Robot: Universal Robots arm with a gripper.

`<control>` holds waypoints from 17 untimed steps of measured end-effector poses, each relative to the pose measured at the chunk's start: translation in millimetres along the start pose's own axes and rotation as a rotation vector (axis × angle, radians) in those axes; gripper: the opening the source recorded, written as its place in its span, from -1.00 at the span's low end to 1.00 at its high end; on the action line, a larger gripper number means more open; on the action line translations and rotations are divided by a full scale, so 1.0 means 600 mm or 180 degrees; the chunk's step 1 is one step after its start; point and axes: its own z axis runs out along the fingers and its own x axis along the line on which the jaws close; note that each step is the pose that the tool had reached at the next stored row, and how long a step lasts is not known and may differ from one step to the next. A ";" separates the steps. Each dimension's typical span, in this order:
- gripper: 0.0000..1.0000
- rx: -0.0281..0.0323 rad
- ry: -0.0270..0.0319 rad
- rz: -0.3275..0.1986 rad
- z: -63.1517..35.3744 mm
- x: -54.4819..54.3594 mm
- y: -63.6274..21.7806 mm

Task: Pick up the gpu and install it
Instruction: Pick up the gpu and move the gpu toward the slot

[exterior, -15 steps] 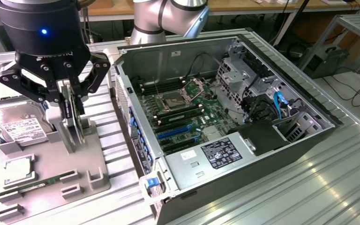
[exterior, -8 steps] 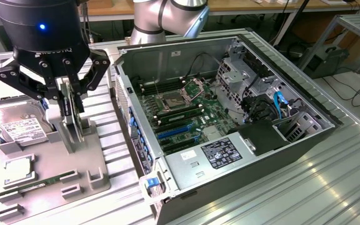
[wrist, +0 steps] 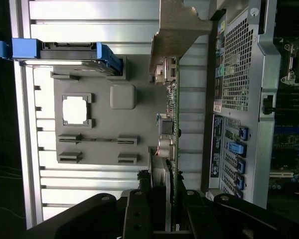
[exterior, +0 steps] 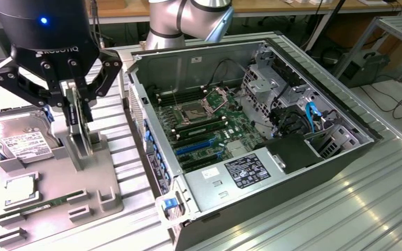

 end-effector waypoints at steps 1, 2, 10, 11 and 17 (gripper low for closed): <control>-0.44 0.0000 0.0000 0.0000 -0.002 0.000 0.000; -0.44 0.0000 0.0000 0.0000 -0.004 0.000 0.000; -0.44 0.0000 0.0000 0.0000 -0.018 0.000 -0.001; -0.44 0.0000 0.0000 0.0000 -0.020 0.000 -0.001; -0.44 0.0000 0.0000 0.0000 -0.029 0.000 -0.002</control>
